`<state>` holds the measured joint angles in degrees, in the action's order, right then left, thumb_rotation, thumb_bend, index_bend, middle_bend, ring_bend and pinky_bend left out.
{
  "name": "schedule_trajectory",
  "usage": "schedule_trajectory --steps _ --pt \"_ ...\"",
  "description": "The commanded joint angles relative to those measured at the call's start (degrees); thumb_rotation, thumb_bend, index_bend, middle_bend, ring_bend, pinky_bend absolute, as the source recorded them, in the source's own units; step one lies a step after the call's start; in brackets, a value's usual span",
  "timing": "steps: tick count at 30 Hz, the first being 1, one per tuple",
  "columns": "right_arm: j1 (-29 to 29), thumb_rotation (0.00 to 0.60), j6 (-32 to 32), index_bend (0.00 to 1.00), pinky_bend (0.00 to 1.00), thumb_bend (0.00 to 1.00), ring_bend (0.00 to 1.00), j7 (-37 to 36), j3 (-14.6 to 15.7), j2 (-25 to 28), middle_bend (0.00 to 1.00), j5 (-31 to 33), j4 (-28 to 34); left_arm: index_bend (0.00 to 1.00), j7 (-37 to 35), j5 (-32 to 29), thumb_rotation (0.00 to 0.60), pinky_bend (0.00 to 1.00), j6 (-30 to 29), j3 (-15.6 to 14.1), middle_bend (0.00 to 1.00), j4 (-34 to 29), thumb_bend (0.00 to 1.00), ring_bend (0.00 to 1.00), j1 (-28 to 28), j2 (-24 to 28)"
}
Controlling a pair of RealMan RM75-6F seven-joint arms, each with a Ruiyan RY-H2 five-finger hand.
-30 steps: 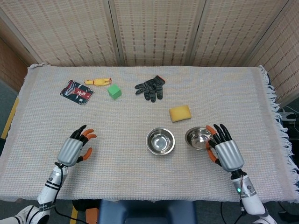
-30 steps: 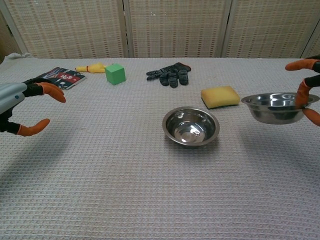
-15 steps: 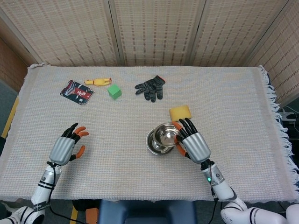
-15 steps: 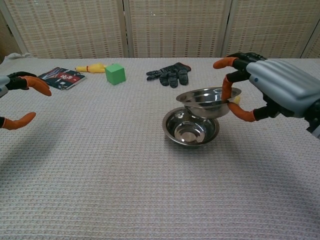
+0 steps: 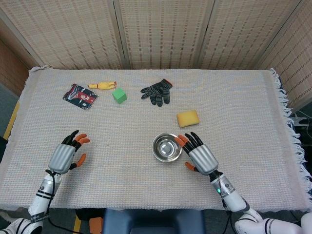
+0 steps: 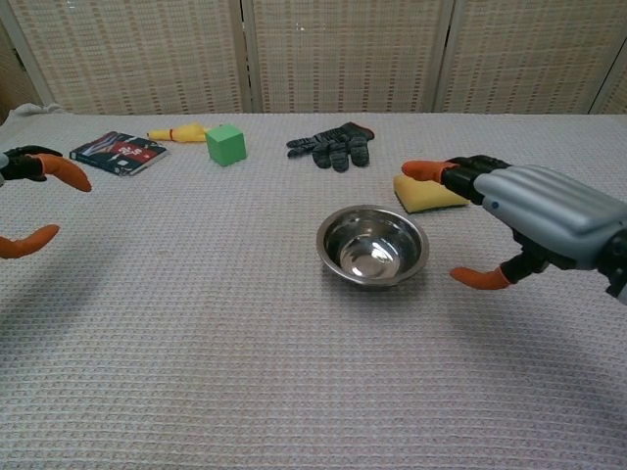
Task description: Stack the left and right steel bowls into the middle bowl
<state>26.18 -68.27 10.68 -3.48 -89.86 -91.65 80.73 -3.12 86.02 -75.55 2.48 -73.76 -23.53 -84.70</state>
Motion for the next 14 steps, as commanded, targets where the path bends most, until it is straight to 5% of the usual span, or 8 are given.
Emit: schedule_trajectory --steps 1,8,14 --pt "-5.23 0.600 -3.76 0.00 0.00 0.09 0.00 0.08 3.88 11.04 0.00 0.99 9.86 0.21 0.98 0.71 0.600 0.19 -0.37 -1.78 0.16 -6.09 0.44 0.05 1.65 4.56" --pt "-17.16 0.600 -15.37 0.00 0.00 0.09 0.00 6.52 6.42 22.34 0.00 8.96 16.01 0.13 1.92 -2.73 0.600 0.18 -1.85 -7.83 0.09 -16.23 0.43 0.01 9.21 15.86" --pt "-21.41 0.600 -19.60 0.00 0.00 0.09 0.00 6.04 7.18 24.92 0.00 9.27 17.46 0.06 7.02 -3.51 0.600 0.18 -9.67 -7.26 0.04 -21.88 0.41 0.00 14.32 18.59"
